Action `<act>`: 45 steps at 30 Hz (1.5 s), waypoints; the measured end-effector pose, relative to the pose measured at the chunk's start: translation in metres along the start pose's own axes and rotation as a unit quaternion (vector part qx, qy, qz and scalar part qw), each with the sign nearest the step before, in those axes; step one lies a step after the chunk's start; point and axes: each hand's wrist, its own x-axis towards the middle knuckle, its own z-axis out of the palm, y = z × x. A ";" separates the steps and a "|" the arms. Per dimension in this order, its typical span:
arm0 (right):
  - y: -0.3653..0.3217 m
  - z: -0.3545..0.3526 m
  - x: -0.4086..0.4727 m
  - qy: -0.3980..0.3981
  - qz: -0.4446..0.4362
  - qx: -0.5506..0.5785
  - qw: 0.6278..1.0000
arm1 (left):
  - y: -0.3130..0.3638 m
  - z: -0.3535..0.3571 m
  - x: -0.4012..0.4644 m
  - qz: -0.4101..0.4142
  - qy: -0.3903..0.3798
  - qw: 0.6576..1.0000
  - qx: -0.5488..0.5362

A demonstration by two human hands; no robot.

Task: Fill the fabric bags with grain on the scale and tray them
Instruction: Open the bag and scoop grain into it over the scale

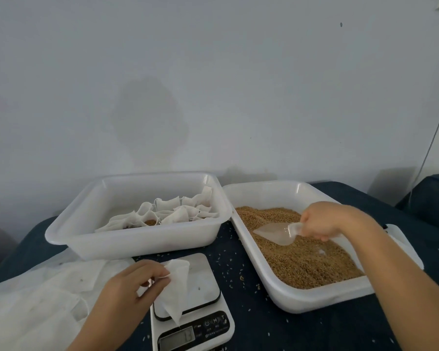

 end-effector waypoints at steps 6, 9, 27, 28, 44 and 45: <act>0.013 -0.007 -0.009 -0.025 0.031 -0.068 0.997 | 0.005 -0.011 0.011 -0.013 -0.057 0.998 0.025; 0.008 0.000 -0.005 -0.027 0.028 -0.112 0.993 | 0.005 -0.012 0.013 -0.015 -0.078 0.997 0.023; 0.001 0.063 0.038 0.080 -0.027 0.087 0.993 | 0.006 -0.003 0.009 -0.023 -0.080 0.996 0.019; 0.004 0.062 0.037 0.085 -0.031 0.103 0.991 | 0.005 -0.003 0.009 -0.026 -0.078 0.996 0.017; 0.024 0.048 0.025 0.146 -0.111 0.213 0.960 | -0.004 -0.015 0.017 -0.042 -0.076 0.996 0.022; 0.023 0.045 0.022 0.154 -0.129 0.216 0.956 | -0.005 -0.016 0.018 -0.041 -0.082 0.995 0.024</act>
